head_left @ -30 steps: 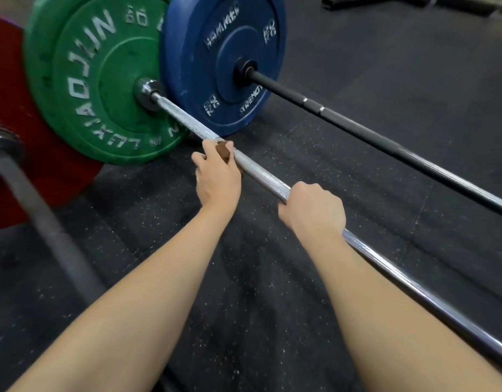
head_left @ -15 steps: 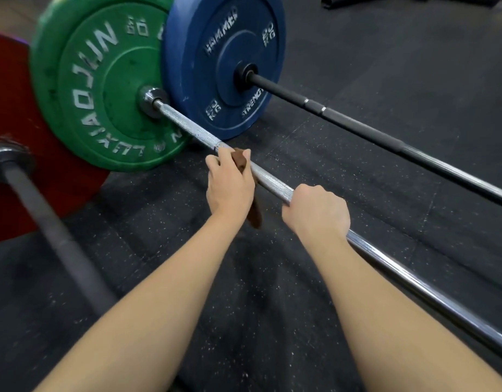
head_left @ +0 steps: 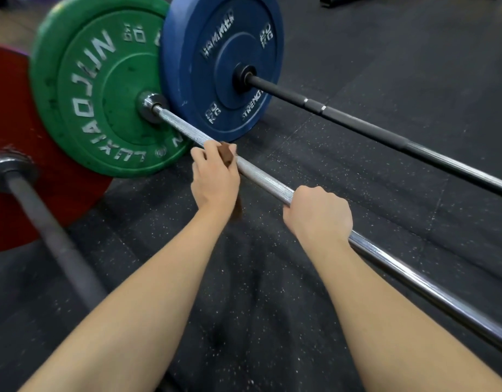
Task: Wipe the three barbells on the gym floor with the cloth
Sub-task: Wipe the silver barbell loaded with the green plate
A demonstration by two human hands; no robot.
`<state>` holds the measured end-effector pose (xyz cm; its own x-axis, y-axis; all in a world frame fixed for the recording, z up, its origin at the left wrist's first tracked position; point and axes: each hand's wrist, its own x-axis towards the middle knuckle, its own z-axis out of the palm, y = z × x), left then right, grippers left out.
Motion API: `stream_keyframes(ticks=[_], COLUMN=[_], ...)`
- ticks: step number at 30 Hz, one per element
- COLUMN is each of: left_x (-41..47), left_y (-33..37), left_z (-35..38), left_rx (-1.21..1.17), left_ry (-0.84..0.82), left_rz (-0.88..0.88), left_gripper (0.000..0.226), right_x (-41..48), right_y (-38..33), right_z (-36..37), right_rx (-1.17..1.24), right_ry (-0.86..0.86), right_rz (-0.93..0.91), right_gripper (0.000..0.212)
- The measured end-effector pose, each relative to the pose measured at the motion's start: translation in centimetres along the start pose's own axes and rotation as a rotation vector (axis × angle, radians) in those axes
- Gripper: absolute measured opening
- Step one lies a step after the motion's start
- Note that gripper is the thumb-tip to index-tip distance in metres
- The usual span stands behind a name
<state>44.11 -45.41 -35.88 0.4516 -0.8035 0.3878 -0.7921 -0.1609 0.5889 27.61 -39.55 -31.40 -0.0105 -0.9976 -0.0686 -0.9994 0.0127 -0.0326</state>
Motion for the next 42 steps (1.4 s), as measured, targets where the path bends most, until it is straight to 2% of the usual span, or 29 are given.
stream_keyframes(ticks=[2, 5, 10, 15, 17, 20, 22, 26, 32, 36, 40, 42], left_x=[1.9, 3.1, 2.1, 1.3, 2.0, 5.1, 7.7, 9.4, 2.4, 2.0, 4.8, 7.3], left_y=[-0.9, -2.0, -1.8, -1.4, -1.3, -1.2, -1.9, -3.1, -1.8, -0.2, -1.6, -2.9], left_z=[0.1, 0.1, 0.7, 0.2, 0.0, -0.4, -0.6, -1.0, -0.3, -0.3, -0.1, -0.4], left_rx=[-0.025, -0.013, -0.144, -0.082, -0.125, -0.246, -0.223, -0.190, -0.287, -0.371, -0.242, -0.224], left_ry=[0.000, -0.005, -0.024, 0.003, 0.015, 0.027, -0.002, -0.056, -0.134, -0.114, -0.065, -0.038], left_rz=[-0.009, 0.097, -0.054, 0.026, -0.033, -0.254, -0.298, -0.260, -0.131, -0.276, -0.178, -0.278], left_gripper=[0.044, 0.042, 0.042, 0.040, 0.040, 0.040, 0.042, 0.043, 0.031, 0.028, 0.038, 0.041], right_x=[0.1, 0.2, 0.3, 0.4, 0.4, 0.4, 0.5, 0.5, 0.6, 0.7, 0.6, 0.7], right_y=[0.0, 0.0, -0.2, 0.0, 0.1, 0.0, 0.0, -0.1, 0.0, -0.1, -0.2, -0.2], right_z=[0.1, 0.2, 0.6, 0.7, 0.8, 0.8, 0.9, 0.8, 1.0, 1.3, 1.2, 1.2], right_rx=[-0.001, -0.004, -0.014, 0.028, 0.031, 0.031, 0.031, 0.028, 0.009, -0.003, -0.004, -0.016], right_ry=[0.006, 0.008, 0.018, 0.011, 0.009, 0.014, 0.015, 0.013, 0.028, 0.045, 0.044, 0.049], right_rz=[0.002, 0.002, 0.024, 0.020, 0.023, 0.027, 0.034, 0.038, 0.033, 0.039, 0.032, 0.034], right_gripper=[0.025, 0.025, 0.023, 0.018, 0.017, 0.016, 0.015, 0.016, 0.015, 0.014, 0.012, 0.013])
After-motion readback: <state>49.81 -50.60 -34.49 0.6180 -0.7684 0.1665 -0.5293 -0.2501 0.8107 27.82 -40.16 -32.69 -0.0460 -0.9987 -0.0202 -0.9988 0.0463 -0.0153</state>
